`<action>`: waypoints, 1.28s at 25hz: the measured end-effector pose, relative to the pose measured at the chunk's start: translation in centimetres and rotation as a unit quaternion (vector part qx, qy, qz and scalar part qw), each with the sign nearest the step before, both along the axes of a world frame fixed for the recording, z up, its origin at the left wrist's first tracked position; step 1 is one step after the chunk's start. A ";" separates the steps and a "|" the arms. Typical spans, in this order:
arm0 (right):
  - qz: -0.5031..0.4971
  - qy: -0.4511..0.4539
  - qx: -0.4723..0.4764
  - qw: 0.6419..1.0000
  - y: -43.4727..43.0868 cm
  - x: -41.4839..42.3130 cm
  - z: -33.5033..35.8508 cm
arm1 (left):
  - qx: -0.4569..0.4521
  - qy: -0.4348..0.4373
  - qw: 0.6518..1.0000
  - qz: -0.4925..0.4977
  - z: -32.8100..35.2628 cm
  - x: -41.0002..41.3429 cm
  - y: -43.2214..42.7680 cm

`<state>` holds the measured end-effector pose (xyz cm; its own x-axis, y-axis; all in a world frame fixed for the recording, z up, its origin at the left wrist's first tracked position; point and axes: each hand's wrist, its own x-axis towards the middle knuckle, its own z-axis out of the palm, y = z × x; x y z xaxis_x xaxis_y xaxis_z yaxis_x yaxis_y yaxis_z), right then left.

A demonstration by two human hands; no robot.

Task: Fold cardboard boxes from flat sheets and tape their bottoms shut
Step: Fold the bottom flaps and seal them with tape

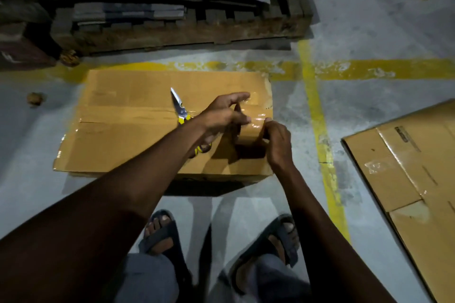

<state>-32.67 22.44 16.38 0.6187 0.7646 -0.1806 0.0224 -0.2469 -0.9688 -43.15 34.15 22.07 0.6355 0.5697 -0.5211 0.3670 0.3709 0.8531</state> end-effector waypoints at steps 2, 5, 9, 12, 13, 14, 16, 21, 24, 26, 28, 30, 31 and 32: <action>0.014 0.018 0.023 0.999 0.5 2.6 -0.7 | -0.017 -0.017 1.000 0.000 -1.0 3.6 1.8; -0.020 -0.018 0.028 0.999 2.4 6.3 -1.7 | -0.043 -0.001 0.999 0.023 -2.3 8.9 5.1; -0.076 -0.056 0.006 0.996 4.8 7.7 -1.8 | 0.083 0.094 0.992 -0.020 -4.4 12.8 10.7; -0.084 -0.020 0.009 0.996 5.8 8.2 -1.8 | 0.160 0.141 0.968 -0.135 -5.9 13.8 13.6; -0.092 -0.021 0.013 0.995 6.2 8.3 -1.9 | 0.165 0.144 0.964 -0.153 -6.4 14.0 14.3; -0.099 -0.021 0.013 0.995 6.6 8.3 -1.9 | 0.169 0.145 0.961 -0.166 -6.8 14.0 14.8; -0.118 -0.030 0.007 0.993 7.3 8.0 -1.9 | 0.182 0.147 0.952 -0.198 -7.7 14.0 15.5; -0.188 -0.063 0.004 0.980 8.1 6.9 -2.1 | 0.242 0.185 0.902 -0.305 -8.0 13.9 15.7; -0.218 -0.062 0.006 0.974 8.2 6.5 -2.0 | 0.269 0.191 0.893 -0.307 -8.3 13.9 15.9; -0.222 -0.072 0.000 0.972 8.3 6.5 -1.8 | 0.282 0.195 0.882 -0.324 -8.8 13.9 15.9; -0.222 -0.072 -0.004 0.972 8.3 6.6 -1.9 | 0.286 0.208 0.869 -0.348 -9.1 13.8 15.8; -0.221 -0.069 -0.003 0.973 8.1 6.4 -2.0 | 0.293 0.227 0.854 -0.366 -9.1 13.7 15.7; -0.218 -0.070 -0.001 0.973 7.9 6.2 -2.1 | 0.294 0.236 0.850 -0.369 -8.9 13.7 15.5; -0.208 -0.074 0.001 0.975 7.7 6.0 -2.2 | 0.293 0.242 0.850 -0.366 -8.8 13.7 15.3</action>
<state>-26.66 30.14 14.23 0.8945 0.4424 -0.0638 0.0613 -0.2628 -0.9629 -29.48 49.49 13.29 0.7225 0.3664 -0.5863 0.6776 -0.5433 0.4956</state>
